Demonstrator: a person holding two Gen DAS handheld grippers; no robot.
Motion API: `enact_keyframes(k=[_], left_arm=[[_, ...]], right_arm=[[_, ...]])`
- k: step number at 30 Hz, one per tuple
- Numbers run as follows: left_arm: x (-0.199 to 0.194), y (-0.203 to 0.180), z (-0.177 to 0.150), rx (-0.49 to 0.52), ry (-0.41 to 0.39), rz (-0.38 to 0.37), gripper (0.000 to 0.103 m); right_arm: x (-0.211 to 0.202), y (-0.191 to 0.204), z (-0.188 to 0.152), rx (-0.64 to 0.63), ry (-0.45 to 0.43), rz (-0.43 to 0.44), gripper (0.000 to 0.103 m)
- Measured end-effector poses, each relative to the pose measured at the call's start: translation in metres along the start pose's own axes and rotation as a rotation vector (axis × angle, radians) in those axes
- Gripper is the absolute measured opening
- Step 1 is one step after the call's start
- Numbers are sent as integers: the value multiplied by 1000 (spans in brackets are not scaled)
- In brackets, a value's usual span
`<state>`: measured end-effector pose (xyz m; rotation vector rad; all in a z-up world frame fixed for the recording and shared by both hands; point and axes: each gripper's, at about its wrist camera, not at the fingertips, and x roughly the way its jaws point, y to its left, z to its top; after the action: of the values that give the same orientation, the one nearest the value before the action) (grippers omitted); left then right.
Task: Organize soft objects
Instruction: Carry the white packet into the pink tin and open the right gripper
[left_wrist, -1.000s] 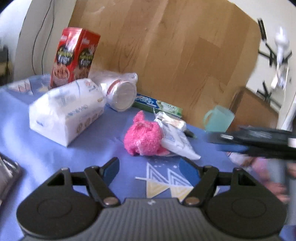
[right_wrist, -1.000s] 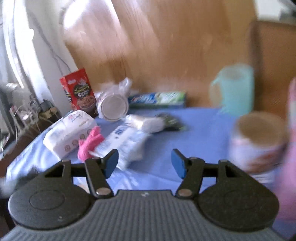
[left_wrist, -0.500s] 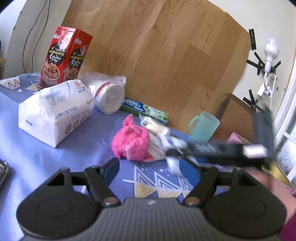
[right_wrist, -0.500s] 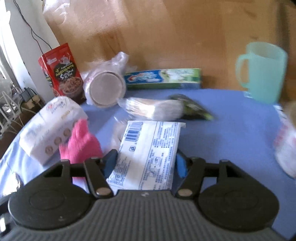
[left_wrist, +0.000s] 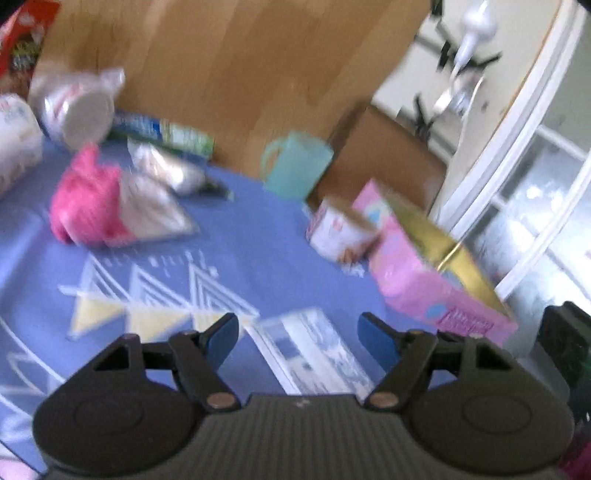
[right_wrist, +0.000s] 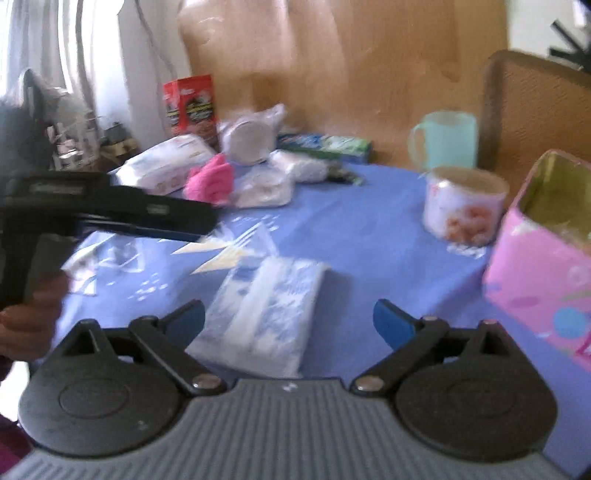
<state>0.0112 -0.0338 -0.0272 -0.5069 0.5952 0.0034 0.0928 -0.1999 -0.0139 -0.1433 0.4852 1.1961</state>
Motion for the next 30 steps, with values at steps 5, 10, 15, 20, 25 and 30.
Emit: enact_keyframes(k=[5,10,15,20,25,30], left_arm=[[9,-18,-15,-2,66,81,63],[18,-42,-17,38,94,117,53],[24,-85,5,135,58,39,53],[54,-156,34,303,4,-66,53],[109,-216,47,387,18,-168,59],[149,-244,37,445,53,-124,66]], right_arm=[[11,20,-8,-115,19,25,97],[5,21,-13,-158,-38,-29,77],[-27,-7,-10,-75,-171,-110,74],[-72,-45,0,-39,-326,-289,74],[-99,-105,4,56,-380,-468,75],[-94,-160,-4,125,-334,-782,87]])
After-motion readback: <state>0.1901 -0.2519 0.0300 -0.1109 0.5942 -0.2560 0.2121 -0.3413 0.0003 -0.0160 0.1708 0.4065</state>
